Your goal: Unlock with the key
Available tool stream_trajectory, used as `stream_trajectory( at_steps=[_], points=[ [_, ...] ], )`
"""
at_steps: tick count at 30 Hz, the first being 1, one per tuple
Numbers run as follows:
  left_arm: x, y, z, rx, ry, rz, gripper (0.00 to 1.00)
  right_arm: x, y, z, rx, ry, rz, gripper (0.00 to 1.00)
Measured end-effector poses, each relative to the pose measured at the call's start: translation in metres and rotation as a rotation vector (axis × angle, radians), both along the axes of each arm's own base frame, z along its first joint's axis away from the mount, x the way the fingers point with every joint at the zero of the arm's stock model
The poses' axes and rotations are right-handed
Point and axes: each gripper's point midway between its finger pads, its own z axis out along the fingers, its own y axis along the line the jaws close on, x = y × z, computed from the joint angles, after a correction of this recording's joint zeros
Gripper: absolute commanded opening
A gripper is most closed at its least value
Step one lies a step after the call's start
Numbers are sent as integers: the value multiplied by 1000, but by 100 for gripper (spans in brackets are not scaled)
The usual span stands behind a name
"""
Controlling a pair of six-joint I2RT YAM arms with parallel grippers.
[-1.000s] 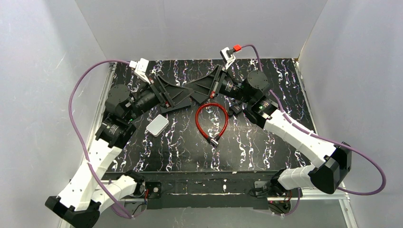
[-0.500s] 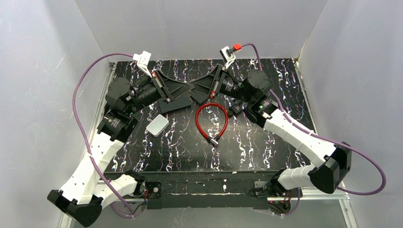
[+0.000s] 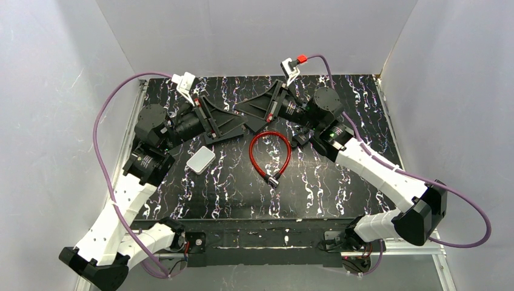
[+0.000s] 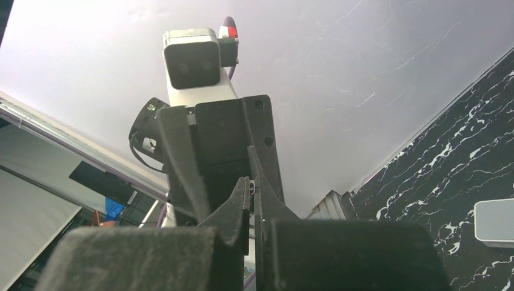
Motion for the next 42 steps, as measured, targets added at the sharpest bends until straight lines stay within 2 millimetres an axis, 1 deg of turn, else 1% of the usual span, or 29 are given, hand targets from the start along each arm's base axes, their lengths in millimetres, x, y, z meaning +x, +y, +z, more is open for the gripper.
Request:
stream_trajectory(
  at_steps=[4, 5, 6, 8, 9, 11, 12, 14, 16, 20, 22, 32, 34, 37, 40, 42],
  points=[
    [2, 1, -3, 3, 11, 12, 4, -1, 0, 1, 2, -1, 3, 1],
    [3, 1, -4, 5, 15, 15, 1, -1, 0, 1, 2, -2, 3, 1],
    [3, 1, -4, 7, 15, 19, 0, 0, 0, 1, 0, -1, 2, 1],
    [5, 3, -5, 14, 13, 30, 0, 1, 0, -1, -7, 3, 2, 1],
    [5, 3, -7, 19, 17, 33, 0, 1, 0, -2, -12, 7, 4, 3],
    [4, 5, -10, 29, 24, 38, 0, 1, 1, -6, -21, 15, 7, 15],
    [4, 6, -11, 35, 28, 39, 0, 1, 2, -7, -26, 19, 9, 19],
    [2, 8, -15, 46, 40, 41, 0, 1, 2, -10, -35, 26, 14, 25],
    [3, 10, -17, 56, 50, 49, 0, 0, 2, -11, -42, 28, 19, 29],
    [1, 15, -20, 71, 61, 61, 0, -1, 2, -10, -42, 25, 23, 29],
    [-2, 17, -21, 77, 65, 65, 0, -1, 2, -10, -42, 25, 24, 27],
    [-9, 21, -16, 68, 47, 67, 0, -1, 2, -10, -41, 29, 24, 23],
    [-9, 21, -16, 70, 44, 66, 0, -1, 2, -10, -41, 30, 25, 25],
    [-9, 21, -19, 86, 41, 67, 0, -1, 2, -11, -43, 33, 25, 34],
    [-10, 23, -21, 113, 35, 66, 0, -1, 3, -15, -59, 42, 24, 49],
    [-12, 24, -18, 130, 19, 63, 0, 0, 3, -20, -80, 52, 22, 57]
  ],
)
